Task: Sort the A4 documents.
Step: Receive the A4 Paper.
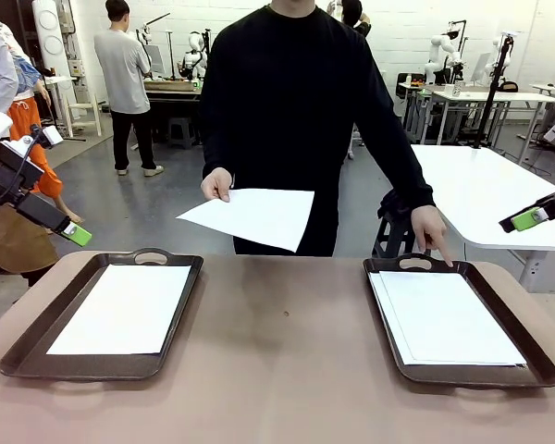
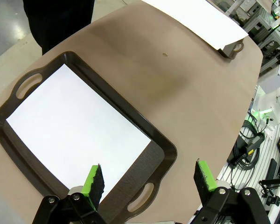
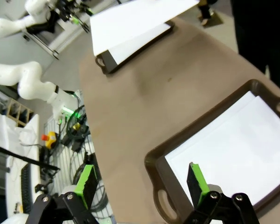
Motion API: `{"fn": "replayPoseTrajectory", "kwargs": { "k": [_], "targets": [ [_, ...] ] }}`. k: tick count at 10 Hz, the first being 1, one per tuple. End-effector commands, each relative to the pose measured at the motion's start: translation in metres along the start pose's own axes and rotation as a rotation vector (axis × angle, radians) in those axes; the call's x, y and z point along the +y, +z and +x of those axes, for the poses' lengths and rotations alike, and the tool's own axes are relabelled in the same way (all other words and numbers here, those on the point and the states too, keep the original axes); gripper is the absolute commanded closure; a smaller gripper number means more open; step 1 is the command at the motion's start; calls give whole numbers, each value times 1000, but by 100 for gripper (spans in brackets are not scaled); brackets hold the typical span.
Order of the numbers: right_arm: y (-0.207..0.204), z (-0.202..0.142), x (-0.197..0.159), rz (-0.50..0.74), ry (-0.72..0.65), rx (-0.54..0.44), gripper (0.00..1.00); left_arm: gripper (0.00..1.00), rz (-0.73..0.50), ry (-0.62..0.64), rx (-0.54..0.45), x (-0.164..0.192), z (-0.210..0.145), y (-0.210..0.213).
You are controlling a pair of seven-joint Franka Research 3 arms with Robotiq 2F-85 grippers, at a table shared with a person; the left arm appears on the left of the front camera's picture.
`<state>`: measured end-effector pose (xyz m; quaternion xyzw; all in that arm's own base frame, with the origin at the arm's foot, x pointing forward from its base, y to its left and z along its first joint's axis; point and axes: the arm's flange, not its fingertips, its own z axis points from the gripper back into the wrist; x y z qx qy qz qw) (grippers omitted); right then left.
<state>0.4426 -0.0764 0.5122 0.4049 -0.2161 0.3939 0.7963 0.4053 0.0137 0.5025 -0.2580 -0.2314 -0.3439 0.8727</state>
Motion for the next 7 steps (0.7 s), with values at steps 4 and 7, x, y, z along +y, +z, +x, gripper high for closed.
{"fn": "replayPoseTrajectory", "kwargs": {
  "k": [4,7],
  "targets": [
    [-31,8,-13,131,-258,-104,0,0,0,-4,-1,0,0,1],
    [-65,16,-24,255,-414,-99,0,0,0,-4,-1,0,0,1]
  ]
}}
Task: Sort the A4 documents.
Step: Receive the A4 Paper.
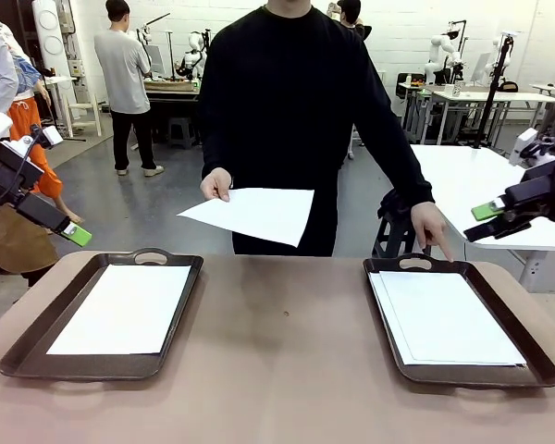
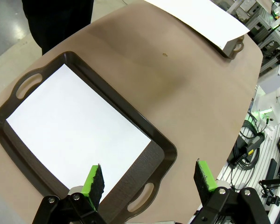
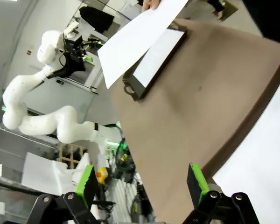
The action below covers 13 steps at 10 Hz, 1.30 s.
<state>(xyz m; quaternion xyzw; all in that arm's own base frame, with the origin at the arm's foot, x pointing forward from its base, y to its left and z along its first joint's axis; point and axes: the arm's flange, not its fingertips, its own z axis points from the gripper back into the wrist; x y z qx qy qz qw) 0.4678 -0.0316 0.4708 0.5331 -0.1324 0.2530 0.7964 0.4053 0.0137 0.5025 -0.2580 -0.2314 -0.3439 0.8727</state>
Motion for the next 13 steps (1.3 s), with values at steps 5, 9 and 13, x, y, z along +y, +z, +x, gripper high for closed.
{"fn": "replayPoseTrajectory", "kwargs": {
  "k": [5,9,13],
  "targets": [
    [-60,19,-29,206,-301,-51,0,0,0,-4,-1,0,0,1],
    [-105,27,-35,317,-399,-56,0,0,0,-4,-1,0,0,1],
    [-161,46,-40,354,-491,-7,0,0,0,-4,-1,0,0,1]
  ]
}}
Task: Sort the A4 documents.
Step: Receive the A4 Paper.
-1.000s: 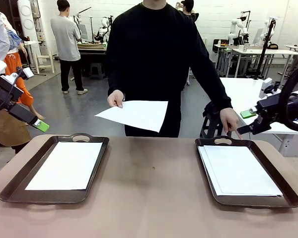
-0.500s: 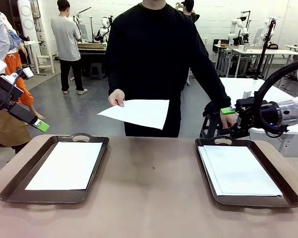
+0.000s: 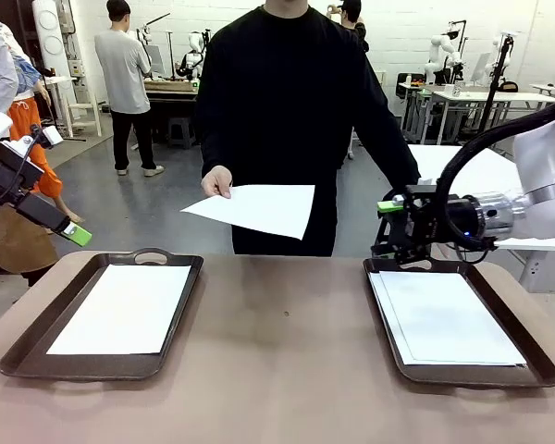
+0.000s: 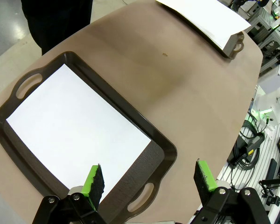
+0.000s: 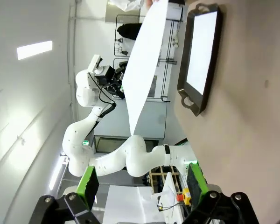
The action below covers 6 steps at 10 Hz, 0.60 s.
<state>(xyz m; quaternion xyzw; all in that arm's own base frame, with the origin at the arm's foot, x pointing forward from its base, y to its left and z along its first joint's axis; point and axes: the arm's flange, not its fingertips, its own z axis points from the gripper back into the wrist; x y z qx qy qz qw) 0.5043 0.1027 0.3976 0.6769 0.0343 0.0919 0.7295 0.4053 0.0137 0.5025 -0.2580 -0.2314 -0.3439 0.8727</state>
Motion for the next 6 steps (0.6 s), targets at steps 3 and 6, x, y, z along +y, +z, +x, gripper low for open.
{"fn": "replayPoseTrajectory", "kwargs": {
  "k": [3,6],
  "targets": [
    [-43,43,-11,30,-88,-36,0,0,0,-4,-1,0,0,1],
    [-62,77,-14,87,-121,-131,0,0,0,-4,-1,0,0,1]
  ]
}}
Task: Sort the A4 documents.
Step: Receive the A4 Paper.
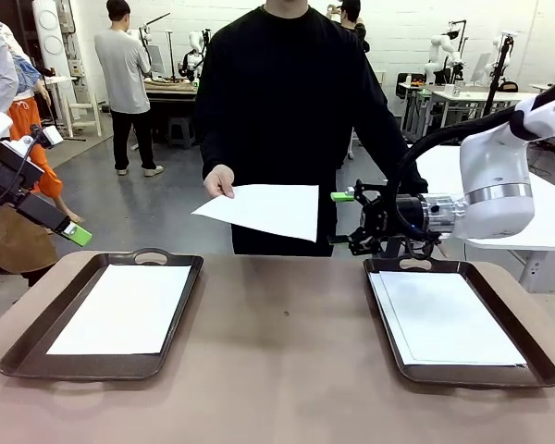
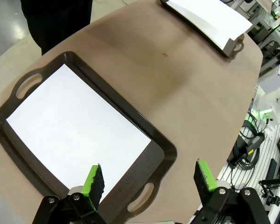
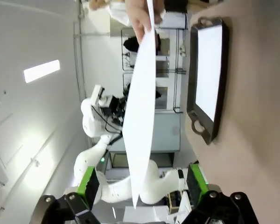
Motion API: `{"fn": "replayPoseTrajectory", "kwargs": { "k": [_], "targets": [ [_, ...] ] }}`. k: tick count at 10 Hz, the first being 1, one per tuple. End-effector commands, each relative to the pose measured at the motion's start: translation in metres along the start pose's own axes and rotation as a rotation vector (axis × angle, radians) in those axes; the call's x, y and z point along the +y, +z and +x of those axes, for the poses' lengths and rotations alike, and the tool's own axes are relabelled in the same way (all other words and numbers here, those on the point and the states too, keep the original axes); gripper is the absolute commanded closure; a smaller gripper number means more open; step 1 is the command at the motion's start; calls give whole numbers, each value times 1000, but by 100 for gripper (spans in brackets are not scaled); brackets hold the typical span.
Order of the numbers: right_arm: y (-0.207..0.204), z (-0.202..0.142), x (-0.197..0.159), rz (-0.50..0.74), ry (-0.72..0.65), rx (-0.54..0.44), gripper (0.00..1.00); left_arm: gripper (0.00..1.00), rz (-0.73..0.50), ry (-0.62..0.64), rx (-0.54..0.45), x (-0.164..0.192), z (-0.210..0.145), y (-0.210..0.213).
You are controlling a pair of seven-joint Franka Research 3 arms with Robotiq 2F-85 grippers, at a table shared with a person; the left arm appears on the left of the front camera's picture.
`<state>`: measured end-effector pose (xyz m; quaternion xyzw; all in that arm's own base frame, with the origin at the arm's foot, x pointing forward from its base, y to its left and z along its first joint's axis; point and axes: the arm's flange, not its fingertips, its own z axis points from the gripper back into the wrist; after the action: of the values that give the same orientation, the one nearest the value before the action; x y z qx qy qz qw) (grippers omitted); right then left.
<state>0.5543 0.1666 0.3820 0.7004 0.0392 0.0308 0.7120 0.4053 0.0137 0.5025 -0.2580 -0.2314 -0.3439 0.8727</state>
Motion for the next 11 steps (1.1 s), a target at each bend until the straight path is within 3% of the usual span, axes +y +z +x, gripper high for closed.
{"fn": "replayPoseTrajectory", "kwargs": {
  "k": [1,5,11],
  "targets": [
    [-11,27,1,38,-41,-93,0,0,0,-4,-1,0,0,1],
    [-19,43,-9,37,-83,-166,0,0,0,-4,-1,0,0,1],
    [-31,37,-3,53,-60,-114,0,0,0,-4,-1,0,0,1]
  ]
}}
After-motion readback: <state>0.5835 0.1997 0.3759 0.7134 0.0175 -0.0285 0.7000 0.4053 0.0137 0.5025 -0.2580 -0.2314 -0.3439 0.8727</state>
